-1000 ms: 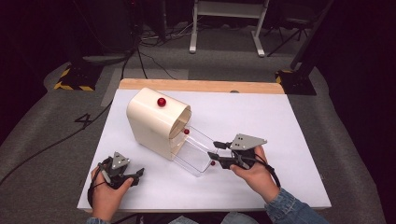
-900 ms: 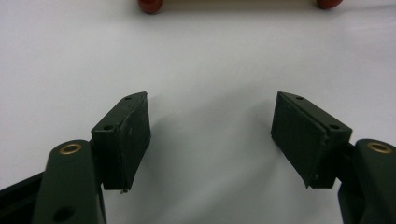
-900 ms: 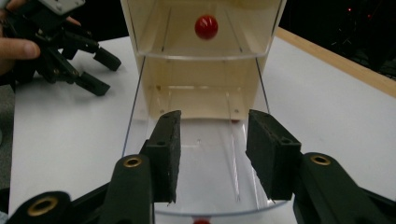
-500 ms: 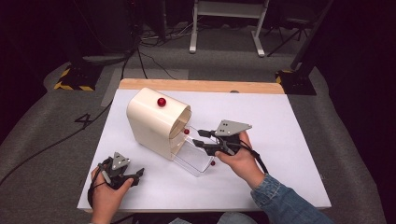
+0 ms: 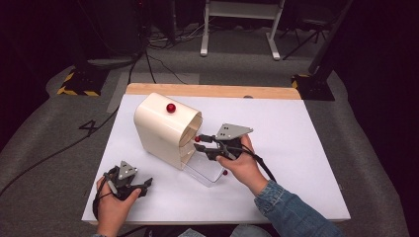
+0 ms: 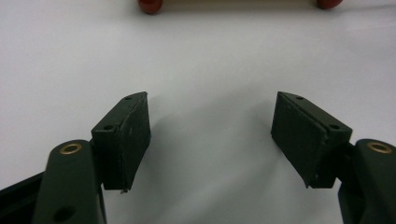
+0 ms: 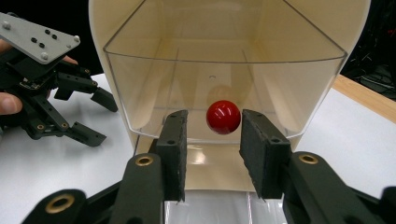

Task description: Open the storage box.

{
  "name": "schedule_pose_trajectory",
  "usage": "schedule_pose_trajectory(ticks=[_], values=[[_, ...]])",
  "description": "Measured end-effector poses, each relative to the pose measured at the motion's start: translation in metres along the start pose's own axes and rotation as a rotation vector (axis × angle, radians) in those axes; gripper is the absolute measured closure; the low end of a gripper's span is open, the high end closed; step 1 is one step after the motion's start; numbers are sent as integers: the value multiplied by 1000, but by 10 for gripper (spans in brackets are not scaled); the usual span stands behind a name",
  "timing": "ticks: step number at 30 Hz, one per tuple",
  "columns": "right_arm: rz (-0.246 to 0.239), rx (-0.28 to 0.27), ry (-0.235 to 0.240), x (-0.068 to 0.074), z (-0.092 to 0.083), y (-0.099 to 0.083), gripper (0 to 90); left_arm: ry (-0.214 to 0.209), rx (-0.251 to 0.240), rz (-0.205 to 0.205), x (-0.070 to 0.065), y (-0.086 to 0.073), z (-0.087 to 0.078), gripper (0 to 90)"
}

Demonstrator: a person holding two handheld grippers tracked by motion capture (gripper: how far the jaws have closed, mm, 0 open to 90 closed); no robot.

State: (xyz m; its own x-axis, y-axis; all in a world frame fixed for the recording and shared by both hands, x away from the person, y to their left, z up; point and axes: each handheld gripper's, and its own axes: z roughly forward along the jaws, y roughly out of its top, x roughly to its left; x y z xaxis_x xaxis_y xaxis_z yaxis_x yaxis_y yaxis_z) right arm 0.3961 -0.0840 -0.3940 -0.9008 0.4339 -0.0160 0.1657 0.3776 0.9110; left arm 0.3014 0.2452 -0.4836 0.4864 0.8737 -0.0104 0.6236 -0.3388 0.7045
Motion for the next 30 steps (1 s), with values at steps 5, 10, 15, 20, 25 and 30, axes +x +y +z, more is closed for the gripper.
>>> schedule_pose_trajectory(ticks=[5, 10, 15, 20, 25, 30], values=[[5, -1, -8, -1, 3, 0, 653, -5, 3, -6, 0, 0, 0, 285], [0, 3, -19, -3, 4, 0, 739, -4, 2, -6, 0, 0, 0, 285], [-25, -2, -26, -2, 4, 0, 744, -6, 3, -6, 0, 0, 0, 285], [-35, -12, -28, -1, 0, 0, 745, -7, 4, -3, 1, 0, 0, 285], [-39, -23, -26, 1, -14, -1, 746, -8, 8, -2, 1, 1, 0, 284], [-34, -27, -29, 4, -29, -6, 746, -7, 5, -3, 1, 0, 0, 285]])
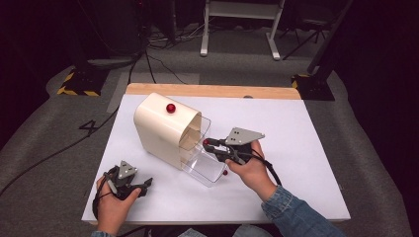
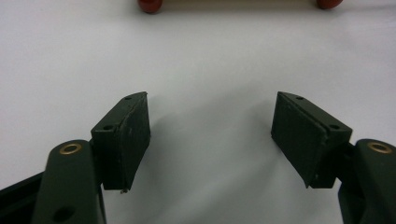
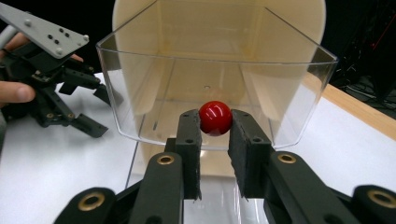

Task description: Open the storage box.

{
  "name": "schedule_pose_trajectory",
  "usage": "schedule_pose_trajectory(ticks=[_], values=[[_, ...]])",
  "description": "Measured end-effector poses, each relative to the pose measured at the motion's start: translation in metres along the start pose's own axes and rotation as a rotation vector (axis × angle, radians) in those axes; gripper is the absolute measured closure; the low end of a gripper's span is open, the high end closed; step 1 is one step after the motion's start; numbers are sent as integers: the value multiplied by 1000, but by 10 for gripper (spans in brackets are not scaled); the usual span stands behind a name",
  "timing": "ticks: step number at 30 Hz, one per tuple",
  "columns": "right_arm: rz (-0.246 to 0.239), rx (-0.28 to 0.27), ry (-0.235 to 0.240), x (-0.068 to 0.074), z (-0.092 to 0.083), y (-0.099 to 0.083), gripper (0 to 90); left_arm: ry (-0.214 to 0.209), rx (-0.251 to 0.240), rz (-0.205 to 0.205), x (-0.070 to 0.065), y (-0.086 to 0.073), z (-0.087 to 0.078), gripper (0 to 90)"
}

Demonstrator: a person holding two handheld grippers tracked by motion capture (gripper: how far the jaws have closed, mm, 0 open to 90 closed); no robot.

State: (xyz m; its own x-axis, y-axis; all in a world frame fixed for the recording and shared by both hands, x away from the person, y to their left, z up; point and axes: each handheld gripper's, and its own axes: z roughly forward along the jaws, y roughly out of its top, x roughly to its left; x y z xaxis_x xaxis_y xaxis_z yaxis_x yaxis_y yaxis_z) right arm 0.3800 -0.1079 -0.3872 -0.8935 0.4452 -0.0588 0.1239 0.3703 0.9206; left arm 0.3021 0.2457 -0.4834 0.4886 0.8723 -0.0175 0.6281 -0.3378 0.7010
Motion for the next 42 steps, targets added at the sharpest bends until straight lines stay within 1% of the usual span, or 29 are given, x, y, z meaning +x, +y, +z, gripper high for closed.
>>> schedule_pose_trajectory(ticks=[6, 7, 8, 10, 14, 15, 16, 21, 23, 29, 32, 35, 36, 39, 40, 42], values=[[15, 2, 0, 1, -23, -8, 745, -1, 3, 0, 0, 0, 0, 284], [15, 2, 0, 1, -23, -8, 745, -1, 3, 0, 0, 0, 0, 284], [16, -1, -5, 2, -30, -10, 745, -2, 4, 0, 0, 0, 0, 284], [18, -7, -9, 4, -35, -11, 746, -2, 4, 0, 1, 0, 0, 284], [22, -3, -15, 5, -43, -15, 746, -1, 3, 1, 1, 0, 0, 284], [22, -3, -15, 5, -43, -15, 746, -1, 3, 1, 1, 0, 0, 284], [31, -2, -16, 5, -46, -18, 745, -3, 3, 0, 1, 0, 0, 284], [38, 3, -17, 5, -48, -23, 745, -3, 4, 0, 1, 0, 0, 284], [40, 25, -22, 5, -47, -28, 744, -2, 4, 0, 1, 0, 0, 284], [53, 53, -25, 5, -43, -38, 743, -3, 3, 0, 1, 0, 0, 284], [47, 75, -30, 6, -41, -43, 741, -3, 3, 0, 1, 0, 0, 284], [50, 82, -29, 6, -40, -45, 737, -2, 3, 0, 1, 0, 0, 284], [53, 84, -32, 6, -40, -47, 708, -3, 3, 0, 1, 0, 0, 284], [53, 88, -38, 5, -41, -49, 687, -3, 3, -1, 1, 0, 0, 284], [56, 80, -42, 4, -41, -50, 652, -2, 3, 0, 1, 0, 0, 284], [61, 83, -44, 3, -42, -50, 623, -2, 3, 0, 1, 0, 0, 284]])
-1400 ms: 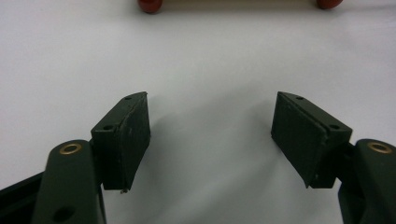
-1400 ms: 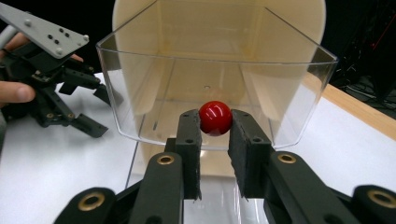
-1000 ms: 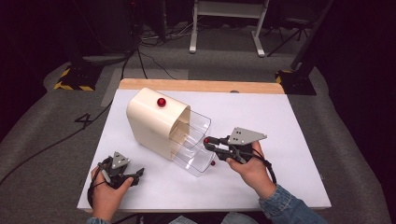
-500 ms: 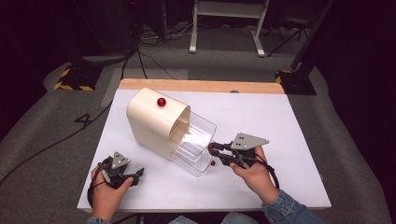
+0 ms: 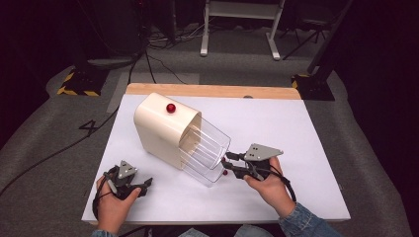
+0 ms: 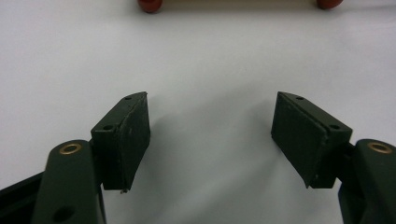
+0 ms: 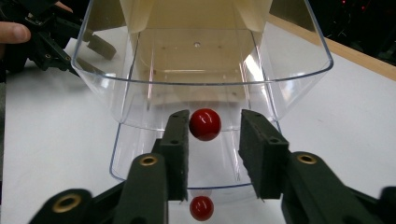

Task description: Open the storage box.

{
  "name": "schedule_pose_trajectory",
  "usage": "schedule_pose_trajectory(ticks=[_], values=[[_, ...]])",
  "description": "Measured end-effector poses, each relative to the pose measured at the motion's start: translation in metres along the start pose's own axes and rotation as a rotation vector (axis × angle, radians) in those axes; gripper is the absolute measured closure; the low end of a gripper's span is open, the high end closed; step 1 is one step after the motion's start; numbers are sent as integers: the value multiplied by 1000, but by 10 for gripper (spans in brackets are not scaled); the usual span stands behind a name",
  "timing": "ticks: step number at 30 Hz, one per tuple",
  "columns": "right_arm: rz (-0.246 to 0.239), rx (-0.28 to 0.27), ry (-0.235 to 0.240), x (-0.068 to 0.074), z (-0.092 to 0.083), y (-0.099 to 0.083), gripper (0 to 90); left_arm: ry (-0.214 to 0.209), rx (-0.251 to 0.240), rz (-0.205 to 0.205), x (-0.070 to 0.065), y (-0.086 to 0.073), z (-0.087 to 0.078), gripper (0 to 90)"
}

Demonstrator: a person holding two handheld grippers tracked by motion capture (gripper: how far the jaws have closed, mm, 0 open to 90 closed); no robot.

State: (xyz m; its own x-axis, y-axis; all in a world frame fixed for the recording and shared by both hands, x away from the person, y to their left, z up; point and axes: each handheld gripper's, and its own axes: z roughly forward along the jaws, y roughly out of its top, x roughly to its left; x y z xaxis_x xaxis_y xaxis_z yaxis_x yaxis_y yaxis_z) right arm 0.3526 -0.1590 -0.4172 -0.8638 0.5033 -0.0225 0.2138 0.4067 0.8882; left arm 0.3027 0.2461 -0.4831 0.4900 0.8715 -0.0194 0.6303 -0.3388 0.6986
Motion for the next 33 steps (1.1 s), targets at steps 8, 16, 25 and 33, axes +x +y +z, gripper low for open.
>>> schedule_pose_trajectory(ticks=[8, 16, 25, 33], values=[[14, -3, -15, -5, -7, -2, 479, 0, 0, 0, 0, 0, 0, 284], [51, 14, -64, -24, -32, -5, 418, 0, -2, -1, 0, 0, 0, 284], [77, 37, -116, -46, -64, -13, 387, -1, 0, -1, 0, 0, 0, 284], [117, 77, -155, -63, -96, -28, 370, -1, 0, -1, 0, 0, 0, 284]])
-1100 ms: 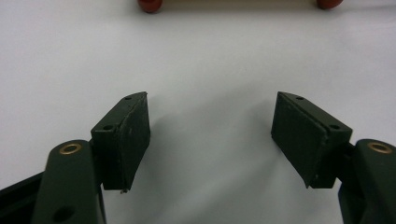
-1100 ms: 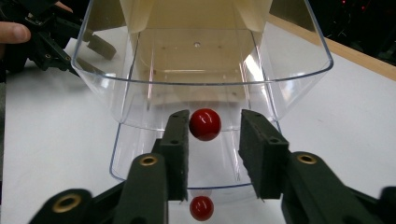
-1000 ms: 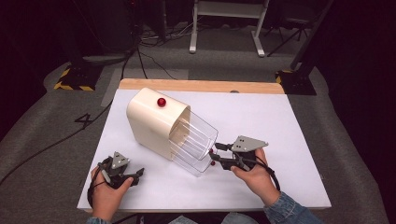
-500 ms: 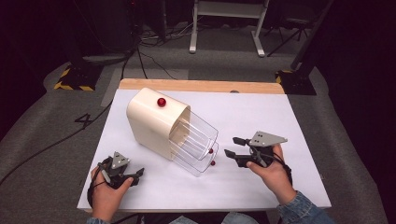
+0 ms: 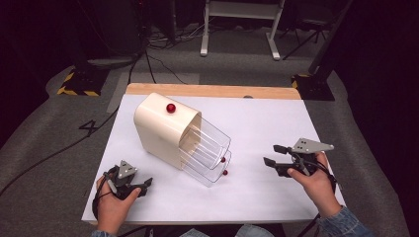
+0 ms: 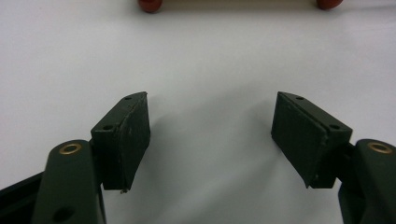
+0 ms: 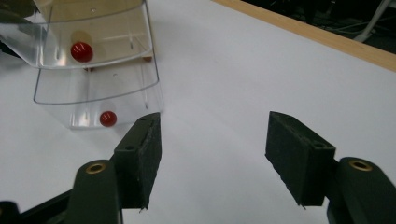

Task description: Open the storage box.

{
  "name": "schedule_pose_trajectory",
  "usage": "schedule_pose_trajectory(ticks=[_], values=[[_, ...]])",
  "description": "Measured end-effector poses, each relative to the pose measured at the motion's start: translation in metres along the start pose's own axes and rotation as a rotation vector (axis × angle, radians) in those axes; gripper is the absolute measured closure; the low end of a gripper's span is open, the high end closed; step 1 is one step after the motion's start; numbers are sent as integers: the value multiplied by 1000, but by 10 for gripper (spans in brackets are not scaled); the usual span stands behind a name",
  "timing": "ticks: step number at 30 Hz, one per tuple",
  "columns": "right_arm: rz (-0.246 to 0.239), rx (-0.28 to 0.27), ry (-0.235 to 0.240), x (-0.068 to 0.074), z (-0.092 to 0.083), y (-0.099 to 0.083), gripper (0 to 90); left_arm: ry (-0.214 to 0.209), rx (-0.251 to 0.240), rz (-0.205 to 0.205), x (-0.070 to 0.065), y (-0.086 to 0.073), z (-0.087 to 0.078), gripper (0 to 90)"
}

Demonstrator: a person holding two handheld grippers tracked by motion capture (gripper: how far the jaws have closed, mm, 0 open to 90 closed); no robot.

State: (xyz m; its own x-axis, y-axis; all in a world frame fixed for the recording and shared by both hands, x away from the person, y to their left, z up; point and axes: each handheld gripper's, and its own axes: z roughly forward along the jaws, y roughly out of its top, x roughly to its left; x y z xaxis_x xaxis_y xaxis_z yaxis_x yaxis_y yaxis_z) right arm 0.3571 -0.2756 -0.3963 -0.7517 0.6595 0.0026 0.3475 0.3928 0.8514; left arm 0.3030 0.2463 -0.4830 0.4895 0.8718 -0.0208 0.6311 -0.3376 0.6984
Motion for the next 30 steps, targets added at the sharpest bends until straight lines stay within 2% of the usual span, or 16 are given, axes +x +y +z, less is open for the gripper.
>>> schedule_pose_trajectory(ticks=[3, 4, 8, 15, 16, 20, 23, 25, 26, 29, 30], values=[[13, 14, -10, -6, -6, -4, 365, 0, 0, 0, 0, 0, 0, 284], [33, 35, -21, -12, -12, -10, 357, 0, 0, 0, 0, 0, 0, 284], [79, 84, -36, -23, -23, -21, 346, 0, 0, 0, 0, 0, 0, 284], [117, 143, -71, -39, -35, -43, 313, 0, -1, -3, 0, 0, 0, 284], [117, 143, -71, -39, -35, -43, 313, 0, -1, -3, 0, 0, 0, 284], [122, 161, -112, -51, -42, -62, 244, 0, -1, -3, 0, 0, 0, 284], [125, 175, -119, -54, -45, -68, 233, 0, -1, -3, 0, 0, 0, 284], [130, 197, -125, -57, -48, -76, 198, 0, -1, -3, 0, 0, 0, 284], [127, 226, -119, -59, -50, -82, 199, 0, -1, -3, 0, 0, 0, 284], [123, 242, -121, -60, -51, -89, 195, 0, -1, -3, 0, 0, 0, 284], [120, 263, -131, -61, -51, -96, 193, -1, -1, -3, 0, 0, 0, 284]])
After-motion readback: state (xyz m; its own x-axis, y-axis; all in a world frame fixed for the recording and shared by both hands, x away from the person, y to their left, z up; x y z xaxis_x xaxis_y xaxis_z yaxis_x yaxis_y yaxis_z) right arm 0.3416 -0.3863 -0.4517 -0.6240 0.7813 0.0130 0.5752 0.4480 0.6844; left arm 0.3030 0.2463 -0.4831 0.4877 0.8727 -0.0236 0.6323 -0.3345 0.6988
